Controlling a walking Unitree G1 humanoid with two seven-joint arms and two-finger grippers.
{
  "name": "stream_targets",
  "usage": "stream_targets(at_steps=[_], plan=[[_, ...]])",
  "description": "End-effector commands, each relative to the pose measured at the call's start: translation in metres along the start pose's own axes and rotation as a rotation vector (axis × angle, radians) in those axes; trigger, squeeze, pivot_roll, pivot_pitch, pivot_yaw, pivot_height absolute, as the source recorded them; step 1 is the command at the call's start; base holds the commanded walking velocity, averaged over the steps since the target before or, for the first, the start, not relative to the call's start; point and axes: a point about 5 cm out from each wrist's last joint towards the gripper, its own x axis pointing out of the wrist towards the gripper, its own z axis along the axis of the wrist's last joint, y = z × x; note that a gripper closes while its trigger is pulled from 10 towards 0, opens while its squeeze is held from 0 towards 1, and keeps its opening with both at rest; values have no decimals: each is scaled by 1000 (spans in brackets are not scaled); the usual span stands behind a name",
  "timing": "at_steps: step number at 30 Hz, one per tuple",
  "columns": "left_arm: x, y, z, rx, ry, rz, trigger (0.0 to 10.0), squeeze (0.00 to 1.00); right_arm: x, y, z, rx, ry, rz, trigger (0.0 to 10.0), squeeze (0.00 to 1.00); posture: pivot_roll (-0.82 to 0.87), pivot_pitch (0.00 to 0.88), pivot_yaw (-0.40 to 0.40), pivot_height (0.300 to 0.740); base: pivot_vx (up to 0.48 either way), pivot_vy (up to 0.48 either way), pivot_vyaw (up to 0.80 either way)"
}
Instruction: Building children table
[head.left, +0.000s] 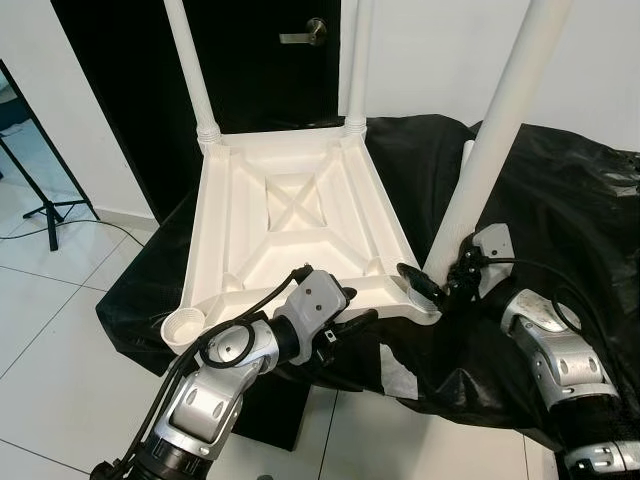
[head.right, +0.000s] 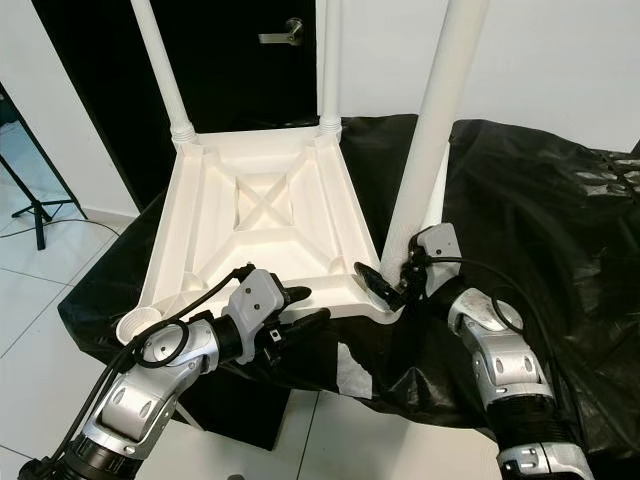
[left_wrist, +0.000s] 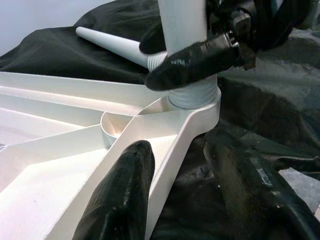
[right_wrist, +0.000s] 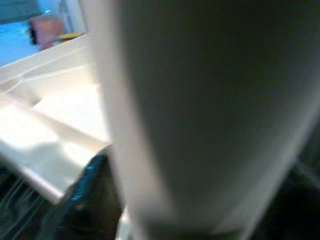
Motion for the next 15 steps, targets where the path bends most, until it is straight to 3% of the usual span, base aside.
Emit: stream_targets(at_steps=[1,10,14,15], plan=[[0,0,0,15,5,16,10000,0,0,-1,-2,-16,14,22,0,0,32,0,-21,740,0,0,0],[-2,-3,-1,14,10,7,10000,0,-2,-3,-10,10,34,24,0,0,34,0,-23,740,0,0,0],[-2,-6,-1,23,15,-10,10000,0,-2,-3,-14,42,32,-38,0,0,27,0,-18,740,0,0,0],[-2,-6,-1,25,16,-10,10000,0,-2,-2,-15,47,36,-74,941,0,26,0,-19,740,0,0,0]])
